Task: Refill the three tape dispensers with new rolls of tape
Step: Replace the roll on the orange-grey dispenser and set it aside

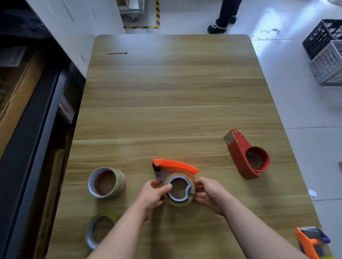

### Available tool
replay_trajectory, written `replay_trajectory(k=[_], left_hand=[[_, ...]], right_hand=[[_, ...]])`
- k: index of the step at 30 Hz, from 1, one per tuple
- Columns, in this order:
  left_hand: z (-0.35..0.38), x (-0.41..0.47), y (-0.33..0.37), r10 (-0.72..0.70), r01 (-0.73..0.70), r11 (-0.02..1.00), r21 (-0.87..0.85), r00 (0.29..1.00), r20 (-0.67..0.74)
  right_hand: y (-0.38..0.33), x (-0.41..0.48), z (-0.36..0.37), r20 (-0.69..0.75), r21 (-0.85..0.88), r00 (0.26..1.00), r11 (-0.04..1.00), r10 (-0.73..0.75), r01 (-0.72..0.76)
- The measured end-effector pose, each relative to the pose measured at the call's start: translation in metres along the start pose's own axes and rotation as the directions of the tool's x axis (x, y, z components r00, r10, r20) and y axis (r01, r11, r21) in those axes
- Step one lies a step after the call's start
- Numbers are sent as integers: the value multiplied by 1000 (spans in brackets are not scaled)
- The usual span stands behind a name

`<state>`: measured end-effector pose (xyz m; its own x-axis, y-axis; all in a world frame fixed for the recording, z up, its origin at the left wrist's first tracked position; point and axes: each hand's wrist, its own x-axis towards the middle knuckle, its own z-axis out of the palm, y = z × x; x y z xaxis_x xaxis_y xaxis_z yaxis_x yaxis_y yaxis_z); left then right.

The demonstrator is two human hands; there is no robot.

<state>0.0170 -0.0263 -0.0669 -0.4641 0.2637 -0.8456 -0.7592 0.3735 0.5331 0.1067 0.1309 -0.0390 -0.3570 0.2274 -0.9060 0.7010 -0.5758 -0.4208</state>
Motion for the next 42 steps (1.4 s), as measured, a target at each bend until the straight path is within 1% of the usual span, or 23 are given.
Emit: replay_trajectory(k=[1, 3, 5, 7, 9, 12, 16, 19, 21, 24, 26, 28, 29, 30, 32, 33, 34, 38, 40, 42], left_hand=[[-3, -2, 1, -15, 16, 999, -40, 1000, 24], [-7, -6, 6, -18, 26, 995, -101, 997, 81], [-10, -14, 15, 17, -2, 994, -111, 991, 136], [-11, -23, 27, 61, -43, 994, -96, 980, 188], [-13, -30, 40, 105, -90, 993, -80, 970, 219], [-14, -41, 60, 161, -146, 986, -79, 959, 235], [-15, -50, 73, 217, -193, 975, -112, 937, 274], [-13, -59, 78, 226, -214, 974, -74, 924, 309], [-9, -66, 82, 236, -242, 970, -26, 911, 338], [-3, -76, 87, 259, -307, 949, 66, 885, 387], [0, -83, 92, 275, -309, 951, 24, 878, 392], [2, -88, 97, 292, -296, 954, -45, 888, 356], [2, -91, 100, 302, -318, 948, -2, 898, 321], [2, -93, 101, 290, -327, 942, 79, 910, 297], [3, -100, 104, 217, -287, 936, 204, 927, 306], [4, -104, 105, 180, -259, 940, 221, 929, 324], [6, -107, 106, 172, -255, 941, 222, 927, 334], [9, -112, 109, 279, -372, 897, 240, 896, 346], [11, -116, 110, 314, -412, 876, 251, 882, 351], [13, -122, 112, 353, -432, 879, 202, 874, 333]], right_hand=[[-3, -2, -1, 7, 60, 1000, 998, 24, -25], [-9, -6, -5, 29, 128, 997, 989, 76, -79], [-15, -7, -10, 68, 125, 993, 987, 92, -100], [-23, -14, -13, 148, 47, 987, 996, 71, -79], [-28, -23, -14, 221, -18, 975, 1000, 29, -25], [-35, -31, -15, 295, 44, 955, 999, -34, 23], [-42, -44, -13, 316, 146, 945, 988, -86, 41], [-46, -54, -16, 362, 160, 924, 985, -120, 65], [-48, -62, -16, 383, 129, 916, 988, -124, 80], [-47, -74, -12, 357, 100, 919, 985, -168, 141], [-45, -78, -12, 325, 157, 917, 969, -231, 189], [-44, -80, -15, 305, 229, 906, 946, -295, 231], [-43, -81, -16, 303, 252, 895, 933, -327, 255], [-42, -82, -18, 301, 261, 885, 923, -355, 281], [-41, -86, -21, 320, 275, 857, 905, -404, 324], [-40, -88, -22, 341, 279, 838, 897, -425, 342], [-40, -90, -22, 357, 277, 824, 892, -441, 357], [-38, -94, -22, 425, 251, 789, 895, -444, 369], [-37, -96, -23, 437, 247, 780, 893, -449, 376], [-36, -98, -25, 449, 216, 774, 895, -447, 391]])
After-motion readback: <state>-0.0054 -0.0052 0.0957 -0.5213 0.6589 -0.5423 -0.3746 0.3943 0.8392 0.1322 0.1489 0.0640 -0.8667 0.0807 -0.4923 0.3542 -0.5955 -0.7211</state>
